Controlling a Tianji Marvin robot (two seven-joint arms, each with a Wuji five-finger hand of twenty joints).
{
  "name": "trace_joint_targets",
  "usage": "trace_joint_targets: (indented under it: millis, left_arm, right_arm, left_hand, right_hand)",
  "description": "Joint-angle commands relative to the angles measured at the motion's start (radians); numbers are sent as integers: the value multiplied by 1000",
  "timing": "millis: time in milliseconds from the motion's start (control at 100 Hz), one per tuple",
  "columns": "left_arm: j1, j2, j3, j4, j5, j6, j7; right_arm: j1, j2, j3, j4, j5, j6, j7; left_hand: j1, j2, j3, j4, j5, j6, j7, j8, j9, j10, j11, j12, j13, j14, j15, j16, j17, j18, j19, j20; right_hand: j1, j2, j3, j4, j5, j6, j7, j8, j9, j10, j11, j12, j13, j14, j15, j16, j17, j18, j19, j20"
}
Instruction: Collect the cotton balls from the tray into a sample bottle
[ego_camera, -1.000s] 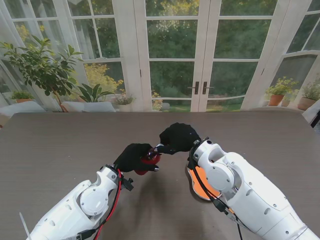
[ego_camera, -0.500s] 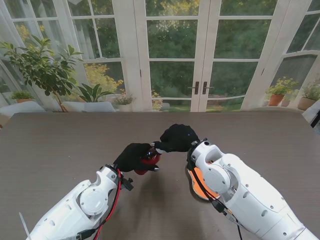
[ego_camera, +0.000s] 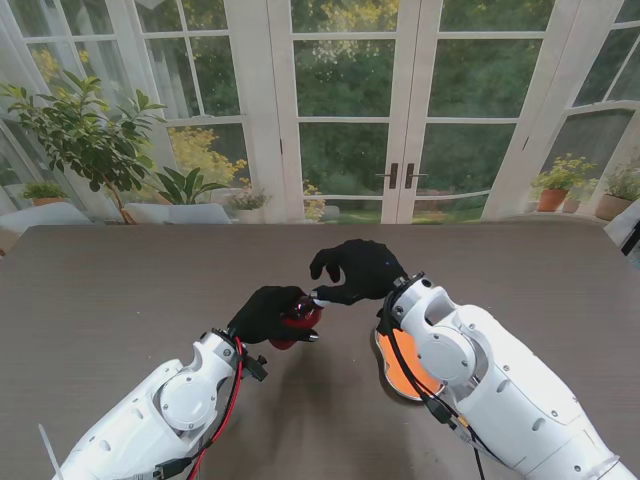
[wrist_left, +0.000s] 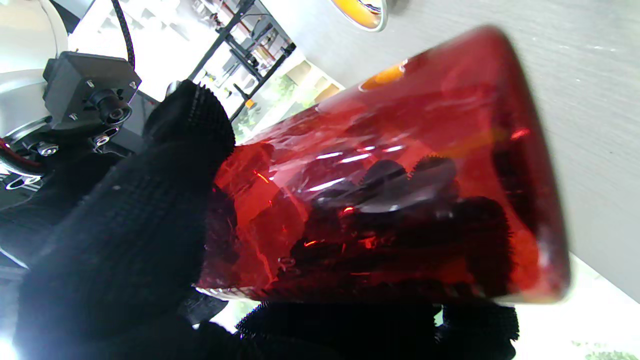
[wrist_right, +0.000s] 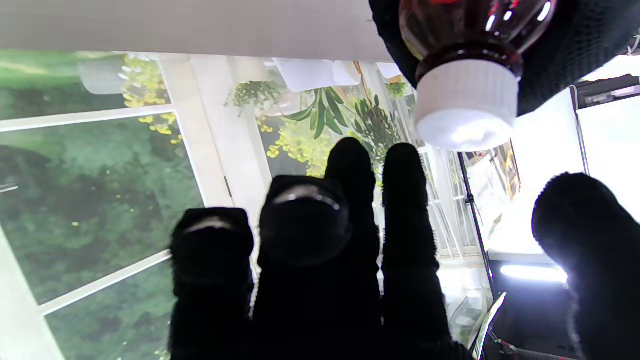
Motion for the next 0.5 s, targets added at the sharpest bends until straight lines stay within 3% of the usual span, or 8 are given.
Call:
trace_joint_targets:
  millis: [0,130,300,390,490]
  left_arm:
    - [1,-4,0,-6,-3,1,-19]
    - [2,-4,-1,-7,-2,2,-20]
    - [1,-4,0,-7,-2,2,-21]
    - [1,-4,1,-6,-3,1,-21]
    - [1,-3,1,-6,-3,1,-22]
  right_arm:
    - [-5,0,5,-3,17,-17,30]
    - [-3,6,13,-1,18,-47,51]
    - [5,8,6,17,-8,-65,38]
    - [11,6,-2,30,-18,-71,20]
    - [16,2,-13,44,-26,-75,-4]
  left_hand:
    - [243,184,278,55,139,-303,266,45,85,-168,49,14,25,-42,6,6,-13,-86,7,-6]
    - [246,183,278,56,140,-301,266,45,85,-165,49,13,24,-39,6,6,-13,-85,7,-6]
    - [246,184,277,56,139,-302,266,45,86,-167,49,14,25,-40,7,6,-13,-84,7,-6]
    - [245,184,277,56,139,-301,265,44,85,-166,49,13,25,-39,6,6,-14,-85,7,-6]
    - [245,185,278,56,138,-302,265,44,85,-167,49,13,24,-40,6,5,-13,-85,8,-6]
  right_hand:
    - [5,-88,65,-23,-32,-30,19,-20,-41,-11,24,-4,13,-26,-13,-16,-19,-36,-6,-9]
    - [19,-276,166,-47,-23,-58,21,-35,-70,-13,43,7,15,-35,-38,-15,-29,-35,-16,-3]
    - [103,-511,255,-64,38,-72,48,-32,-61,-20,49,11,16,-57,-34,-1,-14,-39,-24,-10]
    - [140,-567,278,-66,68,-80,63,-27,-40,-25,55,15,17,-61,-5,12,0,-35,-22,-13]
    - [170,-578,286,-64,98,-89,78,-21,-13,-32,62,19,18,-69,32,25,19,-34,-13,-13]
